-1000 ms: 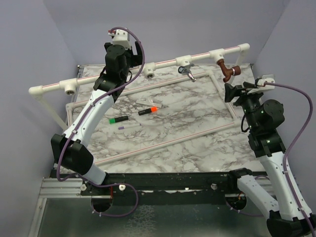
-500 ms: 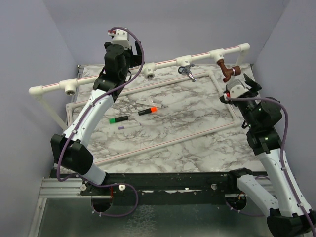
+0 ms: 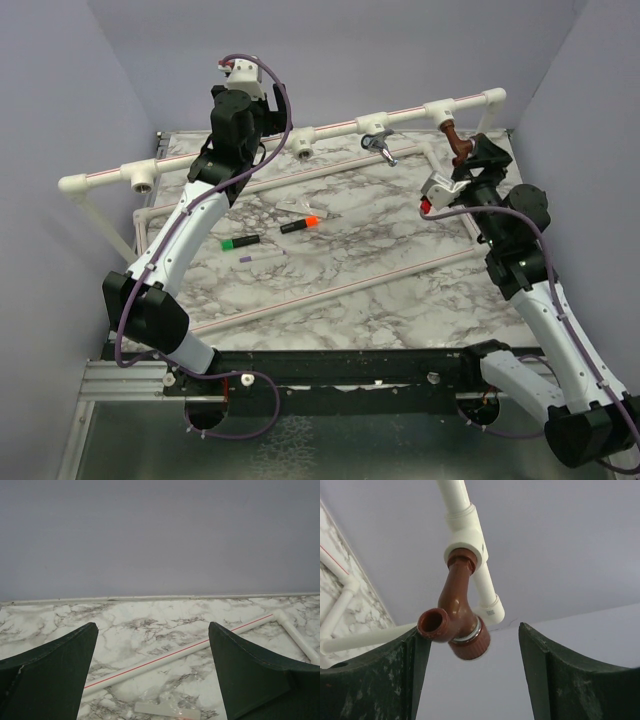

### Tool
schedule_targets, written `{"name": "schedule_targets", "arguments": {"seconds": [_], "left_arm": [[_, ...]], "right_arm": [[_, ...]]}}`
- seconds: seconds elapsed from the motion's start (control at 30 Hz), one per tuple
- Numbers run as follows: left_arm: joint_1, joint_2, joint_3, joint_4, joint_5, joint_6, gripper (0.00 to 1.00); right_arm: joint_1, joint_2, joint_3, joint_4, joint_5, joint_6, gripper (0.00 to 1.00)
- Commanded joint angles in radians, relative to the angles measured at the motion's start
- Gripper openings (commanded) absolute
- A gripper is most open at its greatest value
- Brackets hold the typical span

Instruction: Install the water faucets

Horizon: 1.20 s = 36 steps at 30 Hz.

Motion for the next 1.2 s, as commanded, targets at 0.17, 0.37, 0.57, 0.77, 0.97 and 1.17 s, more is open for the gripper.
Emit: {"name": "schedule_targets", "arguments": {"seconds": [0.17,0.37,0.57,0.77,0.97,1.17], "left_arm": [[0.003,0.064,-0.079,-0.237,0.074,-0.004,0.93],[0.004,0.067,-0.080,-0.236,0.079,-0.004,0.93],[0.004,0.067,-0.080,-0.237,0.081,-0.004,0.93],[0.006,0.067,-0.080,-0.238,0.082,-0.004,0.93],[0.007,0.066,-0.080,-0.238,0.088,-0.008,0.93],[0.007,0.064,-0.081,-0.238,0.090,-0.008,0.93]], "right_arm": [[0.063,0.083,-0.062,0.254,0.097,-0.337,0.74],[0.064,0.136,-0.059,0.305,0.137,-0.343,0.66],[0.063,0.159,-0.063,0.321,0.165,-0.274,0.48],[0.064,0.160,-0.072,0.318,0.187,-0.184,0.20],[0.065,0.144,-0.082,0.298,0.169,-0.007,0.01],[0.065,0.119,-0.088,0.316,0.146,0.283,0.01]]}}
